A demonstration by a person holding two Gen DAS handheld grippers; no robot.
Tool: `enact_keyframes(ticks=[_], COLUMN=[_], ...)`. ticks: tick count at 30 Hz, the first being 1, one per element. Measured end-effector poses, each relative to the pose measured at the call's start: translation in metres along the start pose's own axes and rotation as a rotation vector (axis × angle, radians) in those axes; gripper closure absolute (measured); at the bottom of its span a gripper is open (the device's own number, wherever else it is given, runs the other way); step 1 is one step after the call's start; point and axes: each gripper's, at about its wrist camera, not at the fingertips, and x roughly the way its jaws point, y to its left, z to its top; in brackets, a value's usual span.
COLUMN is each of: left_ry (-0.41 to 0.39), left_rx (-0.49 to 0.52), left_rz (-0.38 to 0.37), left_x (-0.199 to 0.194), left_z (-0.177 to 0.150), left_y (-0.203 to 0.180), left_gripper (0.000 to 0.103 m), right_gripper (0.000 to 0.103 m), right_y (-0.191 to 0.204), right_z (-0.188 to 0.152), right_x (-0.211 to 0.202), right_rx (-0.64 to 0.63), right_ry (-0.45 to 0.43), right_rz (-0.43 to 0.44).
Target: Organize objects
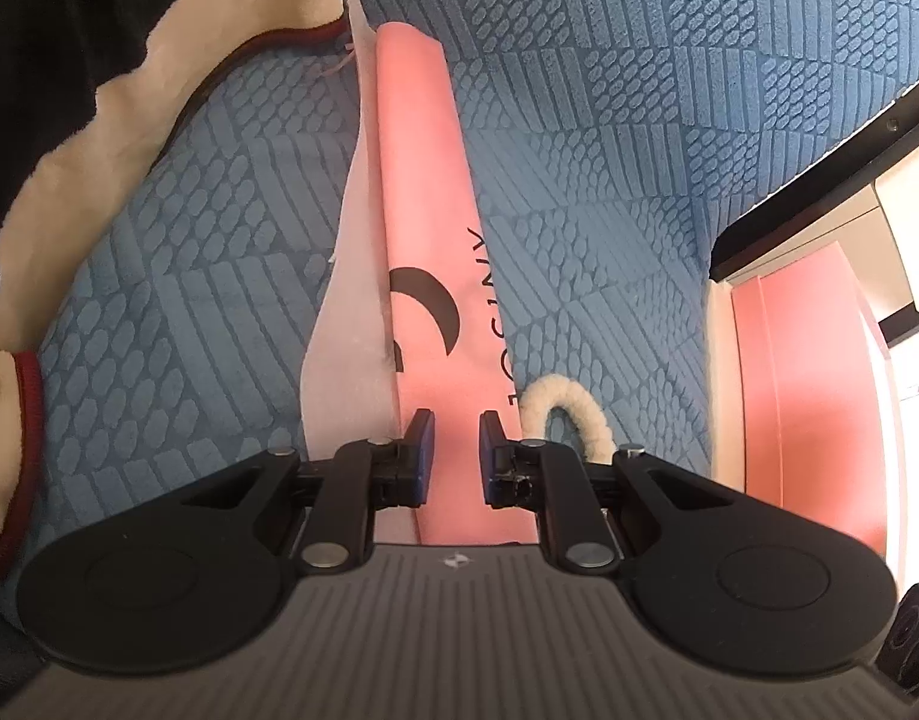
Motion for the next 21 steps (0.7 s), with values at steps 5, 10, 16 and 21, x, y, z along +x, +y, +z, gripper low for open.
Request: enact_keyframes(ticks=[5, 10, 16, 21], left_ry=[0.001, -0.001, -0.008, -0.007], left_rx=[-0.027, -0.025, -0.014, -0.039], left_rz=[0.000, 0.005, 0.003, -0.008], left_x=[0.002, 0.001, 0.001, -0.001], left_z=[0.003, 0.003, 0.001, 0.003], left_y=[0.003, 0.002, 0.002, 0.006], left_gripper=[0.086, 0.086, 0.086, 0.086], right_gripper=[0.070, 0.066, 0.067, 0.067], right_y=[-0.008, -0.018, -0.023, -0.027], right_z=[0.002, 0.005, 0.002, 0.000], right_x=[-0.011, -0.008, -0.004, -0.001], right_rx=[0.044, 0.098, 0.168, 0.213], right_ry=[-0.023, -0.023, -0.025, -0.029], right_rz=[0.003, 0.009, 0.041, 0.113])
